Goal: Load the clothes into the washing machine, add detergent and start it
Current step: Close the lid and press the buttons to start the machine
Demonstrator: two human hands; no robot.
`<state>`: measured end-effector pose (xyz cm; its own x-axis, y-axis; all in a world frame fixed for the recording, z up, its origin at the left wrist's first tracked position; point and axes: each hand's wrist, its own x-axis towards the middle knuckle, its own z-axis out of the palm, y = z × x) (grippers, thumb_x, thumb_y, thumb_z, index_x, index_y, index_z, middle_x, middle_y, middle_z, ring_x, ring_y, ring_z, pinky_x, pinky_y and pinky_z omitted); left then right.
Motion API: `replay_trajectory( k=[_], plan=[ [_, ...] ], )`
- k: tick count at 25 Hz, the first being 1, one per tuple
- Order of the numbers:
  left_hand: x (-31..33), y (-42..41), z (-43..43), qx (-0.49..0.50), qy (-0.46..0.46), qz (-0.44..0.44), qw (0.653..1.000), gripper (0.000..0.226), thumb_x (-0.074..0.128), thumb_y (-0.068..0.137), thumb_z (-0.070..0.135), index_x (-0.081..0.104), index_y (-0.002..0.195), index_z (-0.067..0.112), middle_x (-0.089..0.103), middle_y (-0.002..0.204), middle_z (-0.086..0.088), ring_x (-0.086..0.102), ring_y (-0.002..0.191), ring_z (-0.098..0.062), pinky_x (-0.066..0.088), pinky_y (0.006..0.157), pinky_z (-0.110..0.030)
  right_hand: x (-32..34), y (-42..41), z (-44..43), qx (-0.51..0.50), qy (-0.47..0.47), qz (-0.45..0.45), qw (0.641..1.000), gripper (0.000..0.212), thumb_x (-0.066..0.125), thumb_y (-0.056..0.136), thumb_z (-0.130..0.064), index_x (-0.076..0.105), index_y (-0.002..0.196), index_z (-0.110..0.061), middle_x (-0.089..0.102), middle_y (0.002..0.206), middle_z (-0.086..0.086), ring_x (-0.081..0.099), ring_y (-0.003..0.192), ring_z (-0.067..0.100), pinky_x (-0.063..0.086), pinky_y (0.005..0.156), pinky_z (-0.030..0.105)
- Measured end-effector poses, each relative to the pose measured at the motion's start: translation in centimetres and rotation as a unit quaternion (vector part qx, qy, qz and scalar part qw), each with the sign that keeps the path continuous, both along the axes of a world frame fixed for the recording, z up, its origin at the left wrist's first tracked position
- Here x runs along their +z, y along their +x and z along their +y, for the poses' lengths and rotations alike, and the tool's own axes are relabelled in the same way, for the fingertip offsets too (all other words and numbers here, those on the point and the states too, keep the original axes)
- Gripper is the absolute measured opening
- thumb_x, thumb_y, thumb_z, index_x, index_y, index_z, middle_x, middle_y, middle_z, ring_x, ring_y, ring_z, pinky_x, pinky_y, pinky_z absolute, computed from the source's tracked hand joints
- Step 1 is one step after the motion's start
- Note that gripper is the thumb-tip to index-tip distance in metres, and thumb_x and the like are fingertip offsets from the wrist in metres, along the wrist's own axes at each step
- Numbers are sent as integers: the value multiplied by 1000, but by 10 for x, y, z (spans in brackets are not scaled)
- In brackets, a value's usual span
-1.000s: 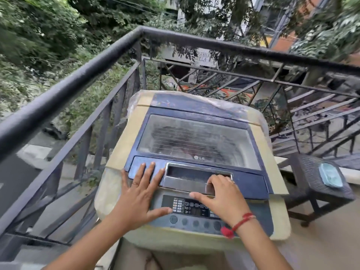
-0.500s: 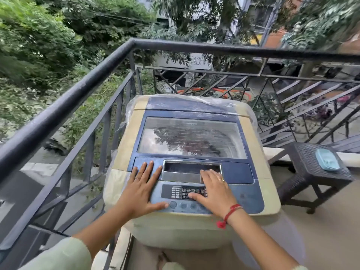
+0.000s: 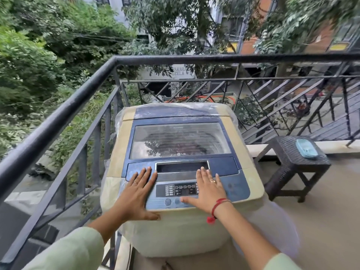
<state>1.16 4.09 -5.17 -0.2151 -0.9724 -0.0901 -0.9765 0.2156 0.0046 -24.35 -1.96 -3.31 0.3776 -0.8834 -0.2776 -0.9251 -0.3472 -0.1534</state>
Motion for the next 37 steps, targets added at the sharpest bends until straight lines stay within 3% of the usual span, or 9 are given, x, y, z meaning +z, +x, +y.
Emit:
replay_trajectory(
  k=[4,12,14,16,19,23,29,32,37],
  plan=[
    [-5,0,1,5,-13,5,1000,133,35,54,97,-2,151,15,-5,158,-11,-9,146,-29,-4,117,-40,2,-2,2,8,28,-2,1000,130,36,60,-92,-14,147,-10,-18,157,7,-12,146,23,-2,117,44],
    [-6,-1,3,0,-27,15,1000,132,37,54,96,-3,150,14,-9,157,-8,-7,146,-27,-6,117,-37,17,-21,7,30,-9,-21,999,113,27,67,-89,-2,150,-18,-9,159,2,-5,147,18,-10,114,51],
    [-8,0,1,-3,-31,16,999,133,34,54,98,-8,150,16,-13,157,-7,-14,146,-26,-8,118,-38,14,-32,20,-3,-46,-78,996,110,23,64,-91,-2,150,-25,-9,159,-2,-2,146,17,-4,116,50],
    [-11,1,0,-3,-37,14,999,132,32,53,98,-12,149,18,-18,156,-6,-19,145,-24,-9,118,-38,8,-45,36,-25,-76,-136,987,103,20,64,-89,-3,148,-35,3,158,-5,14,143,18,14,115,46],
    [-11,4,-1,-4,-35,14,999,132,33,53,98,-12,149,19,-18,156,-5,-20,144,-23,-11,118,-37,2,-67,51,-12,-86,-131,988,90,29,72,-83,-10,143,-44,34,141,-3,44,125,19,37,100,36],
    [-9,6,-1,-11,-41,16,999,132,33,54,97,-15,148,19,-21,155,-5,-24,143,-21,-14,118,-36,-2,-99,48,-65,-77,-47,994,100,50,80,-66,-17,146,-31,60,115,3,61,100,22,49,82,34],
    [-10,6,-1,-9,-49,12,999,131,33,55,97,-16,148,19,-19,155,-5,-22,143,-22,-12,117,-36,-5,-99,28,-58,-67,12,996,89,47,89,-53,-13,148,-21,57,91,4,62,89,25,44,67,32],
    [-12,6,-1,-6,-52,8,999,131,33,55,97,-14,148,19,-16,155,-6,-18,144,-22,-10,118,-37,-9,-100,23,-63,-71,32,995,84,47,90,-53,-2,149,-19,63,94,5,63,88,25,47,67,33],
    [-12,5,-1,-8,-55,6,998,130,37,55,96,-13,148,20,-13,156,-6,-17,143,-21,-9,118,-36,-21,-111,29,-66,-101,-45,992,79,51,88,-53,10,150,-26,61,86,2,62,84,23,49,71,33]
  ],
)
